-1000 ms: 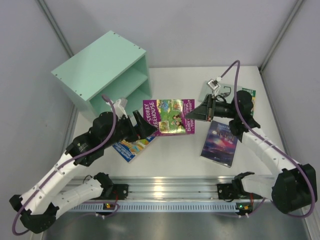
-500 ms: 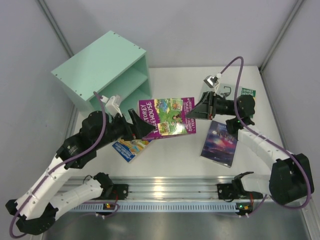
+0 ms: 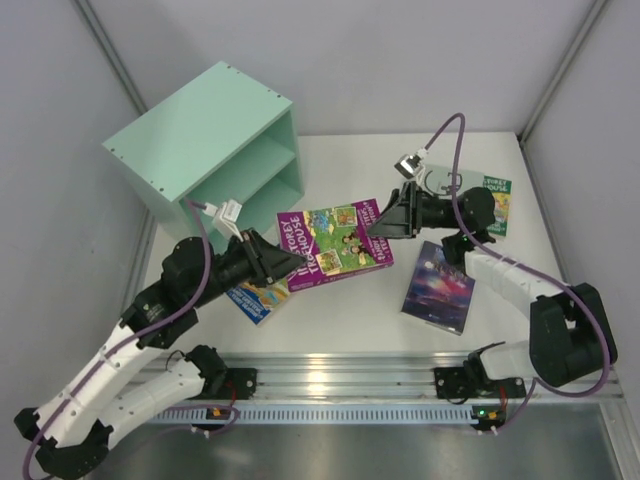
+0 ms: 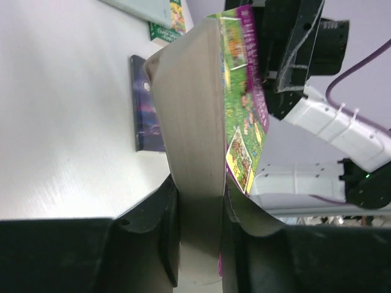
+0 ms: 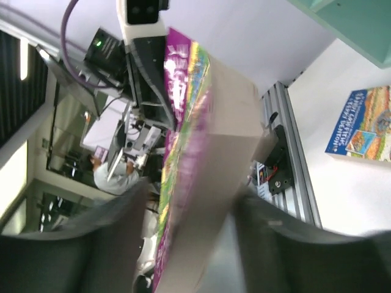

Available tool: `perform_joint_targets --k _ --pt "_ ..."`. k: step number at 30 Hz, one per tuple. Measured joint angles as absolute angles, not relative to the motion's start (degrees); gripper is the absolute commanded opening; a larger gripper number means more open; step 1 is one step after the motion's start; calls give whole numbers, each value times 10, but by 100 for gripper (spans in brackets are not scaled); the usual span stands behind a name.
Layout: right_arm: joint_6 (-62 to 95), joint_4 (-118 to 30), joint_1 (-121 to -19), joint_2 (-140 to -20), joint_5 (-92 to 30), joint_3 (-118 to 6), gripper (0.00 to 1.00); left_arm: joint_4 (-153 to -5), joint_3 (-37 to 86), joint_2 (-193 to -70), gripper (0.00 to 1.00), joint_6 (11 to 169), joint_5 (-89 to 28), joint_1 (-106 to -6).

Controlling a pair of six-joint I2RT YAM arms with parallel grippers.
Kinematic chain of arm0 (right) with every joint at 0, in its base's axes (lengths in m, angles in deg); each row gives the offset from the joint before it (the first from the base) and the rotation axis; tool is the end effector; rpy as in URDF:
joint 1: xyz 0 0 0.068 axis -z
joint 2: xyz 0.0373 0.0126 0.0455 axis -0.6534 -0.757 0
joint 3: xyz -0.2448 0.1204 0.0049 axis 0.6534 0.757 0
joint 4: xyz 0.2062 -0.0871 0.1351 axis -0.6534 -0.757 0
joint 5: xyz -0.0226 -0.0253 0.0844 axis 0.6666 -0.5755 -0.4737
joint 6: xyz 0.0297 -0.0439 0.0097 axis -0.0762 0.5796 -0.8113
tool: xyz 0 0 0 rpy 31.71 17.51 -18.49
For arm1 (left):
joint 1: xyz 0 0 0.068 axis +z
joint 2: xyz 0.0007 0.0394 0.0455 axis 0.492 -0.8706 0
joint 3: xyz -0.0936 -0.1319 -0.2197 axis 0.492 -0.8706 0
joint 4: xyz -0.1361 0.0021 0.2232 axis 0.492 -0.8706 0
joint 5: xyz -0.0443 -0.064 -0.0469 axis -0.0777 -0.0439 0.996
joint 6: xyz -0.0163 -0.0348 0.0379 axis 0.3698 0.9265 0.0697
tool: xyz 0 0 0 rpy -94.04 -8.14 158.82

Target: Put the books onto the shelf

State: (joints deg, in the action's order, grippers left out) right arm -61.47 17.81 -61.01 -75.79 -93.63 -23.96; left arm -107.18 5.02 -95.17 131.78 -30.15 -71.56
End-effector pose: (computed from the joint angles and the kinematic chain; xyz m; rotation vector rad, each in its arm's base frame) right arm 0.2453 0.1261 0.3265 -0.5467 1.7467 2.0690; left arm 0.1038 -0.1008 0.3728 -0.0726 1.9846 -1.2807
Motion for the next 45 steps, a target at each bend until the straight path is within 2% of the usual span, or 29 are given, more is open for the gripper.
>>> perform_joint_targets --k 2,3,6,12,20,29,36,41,45 --pt "-590 125 -612 -759 -920 -247 74 -1044 37 -953 0 1323 -306 -717" --pt "-573 86 -613 -759 -910 -254 84 -1030 28 -955 0 1327 -312 -717" --pt "-515 -76 -609 -757 -842 -292 91 -1000 12 -971 0 1327 -341 -717" --pt "-515 -293 -581 -709 -671 -293 95 -961 22 -1045 0 1304 -394 -720" --pt "-581 -373 -588 -673 -535 -268 95 -914 51 -1101 0 1260 -483 -718" --pt "-632 -352 -666 -685 -440 -275 88 -852 51 -1102 0 1256 -514 -718" --pt "-655 -292 -700 -717 -398 -285 69 -850 50 -1102 0 1249 -523 -718" --pt "-671 -244 -718 -733 -379 -285 63 -837 34 -1092 0 1249 -520 -718" --pt "-684 -214 -737 -754 -370 -285 43 -832 13 -1085 0 1249 -520 -718"
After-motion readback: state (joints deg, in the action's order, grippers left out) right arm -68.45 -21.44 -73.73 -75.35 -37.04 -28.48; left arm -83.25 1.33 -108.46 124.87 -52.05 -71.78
